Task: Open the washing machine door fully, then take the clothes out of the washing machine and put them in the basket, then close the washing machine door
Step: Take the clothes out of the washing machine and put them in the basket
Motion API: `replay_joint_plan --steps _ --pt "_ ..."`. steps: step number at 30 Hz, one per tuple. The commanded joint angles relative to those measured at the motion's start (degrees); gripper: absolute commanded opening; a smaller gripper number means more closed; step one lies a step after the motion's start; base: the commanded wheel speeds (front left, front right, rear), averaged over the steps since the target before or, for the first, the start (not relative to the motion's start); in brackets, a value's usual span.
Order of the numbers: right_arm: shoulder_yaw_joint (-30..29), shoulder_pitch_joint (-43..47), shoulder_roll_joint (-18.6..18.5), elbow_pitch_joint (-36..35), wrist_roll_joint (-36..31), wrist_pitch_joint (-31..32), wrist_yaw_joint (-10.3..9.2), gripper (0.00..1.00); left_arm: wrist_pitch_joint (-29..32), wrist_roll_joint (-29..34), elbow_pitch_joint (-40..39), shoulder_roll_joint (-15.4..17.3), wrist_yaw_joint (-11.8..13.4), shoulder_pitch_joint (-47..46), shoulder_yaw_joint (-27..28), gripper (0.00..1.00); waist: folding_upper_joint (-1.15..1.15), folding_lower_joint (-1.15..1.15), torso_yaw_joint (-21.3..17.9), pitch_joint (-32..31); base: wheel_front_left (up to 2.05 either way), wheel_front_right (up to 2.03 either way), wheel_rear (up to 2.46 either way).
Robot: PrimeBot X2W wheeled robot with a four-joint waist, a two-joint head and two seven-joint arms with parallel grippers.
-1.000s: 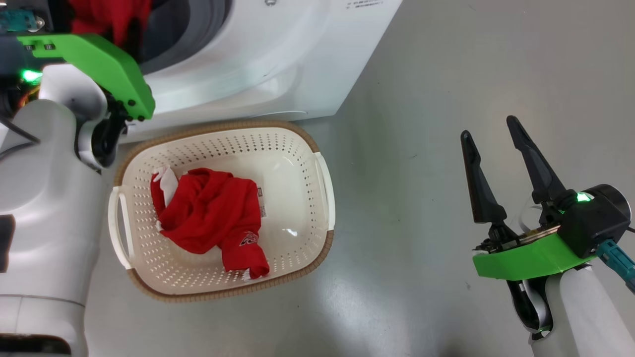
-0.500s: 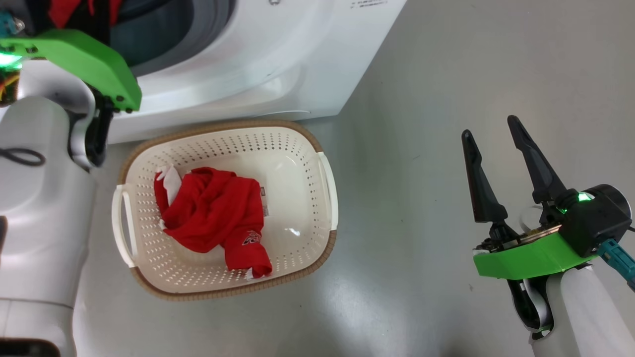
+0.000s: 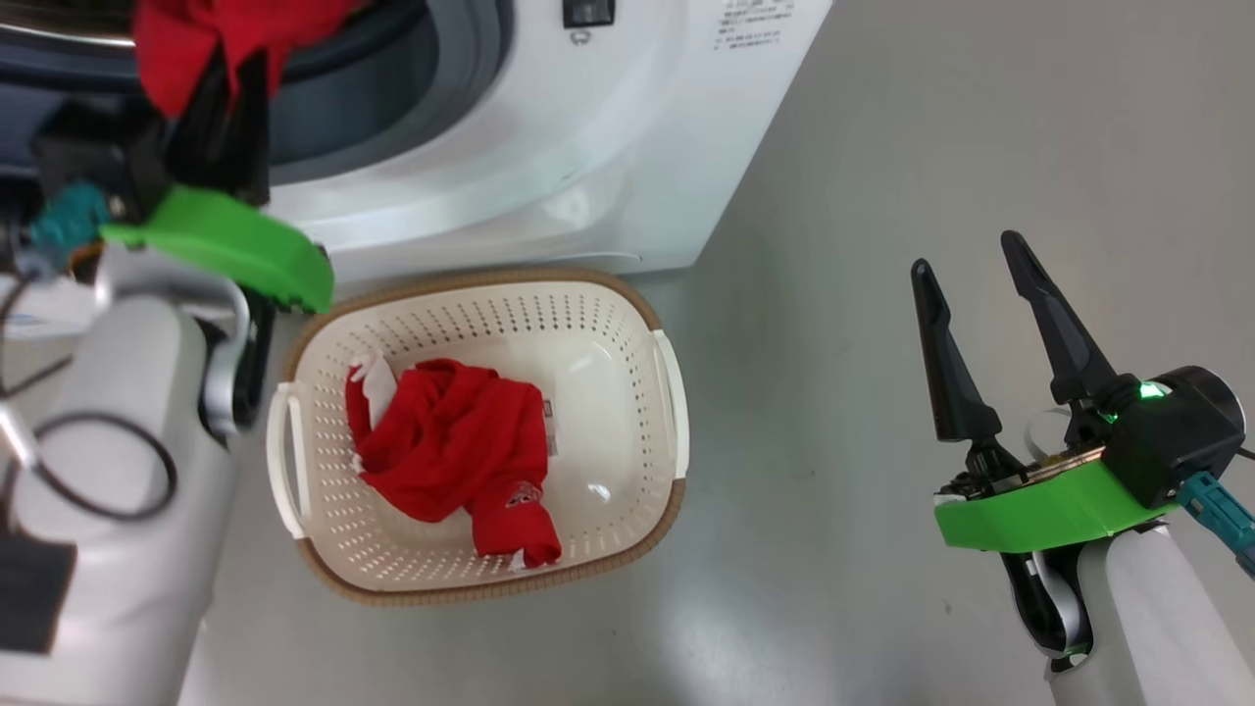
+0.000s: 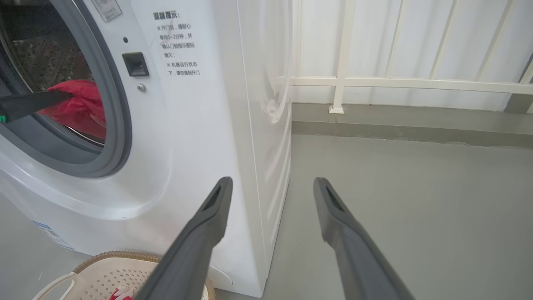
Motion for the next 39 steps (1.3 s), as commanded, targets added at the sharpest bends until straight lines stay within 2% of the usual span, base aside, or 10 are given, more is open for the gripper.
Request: replay_joint_plan --steps 1,13,30,34,39 --pt "1.3 0.7 -0.1 -1.0 0.3 -0.4 0.2 1.0 -0.9 0.2 -3.6 2.5 0.8 2.5 1.7 0.0 0.0 0.0 0.7 -1.6 0.0 0.0 0.0" --pt "0.9 2.6 -0.1 -0.4 0.7 -0.4 0.2 1.0 -1.3 -1.1 -19.8 3.4 4.5 18.3 3.1 0.0 0.0 0.0 1.4 -7.1 0.0 0.0 0.0" --pt "0.4 5.8 -0.1 0.1 1.2 -0.4 0.2 1.0 3.4 -1.9 -40.8 3.8 10.2 35.5 2.5 0.0 0.0 0.0 3.0 -14.3 0.0 0.0 0.0" --pt "0.4 6.4 -0.1 0.0 1.2 -0.4 0.2 1.0 5.0 -2.9 -43.3 3.1 11.0 39.3 1.6 0.0 0.0 0.0 3.2 -14.8 0.0 0.0 0.0" --pt "1.1 6.6 -0.1 -0.1 1.1 -0.4 0.2 1.0 5.2 -5.1 -41.4 1.3 10.6 41.6 0.6 0.0 0.0 0.0 2.9 -14.2 0.0 0.0 0.0"
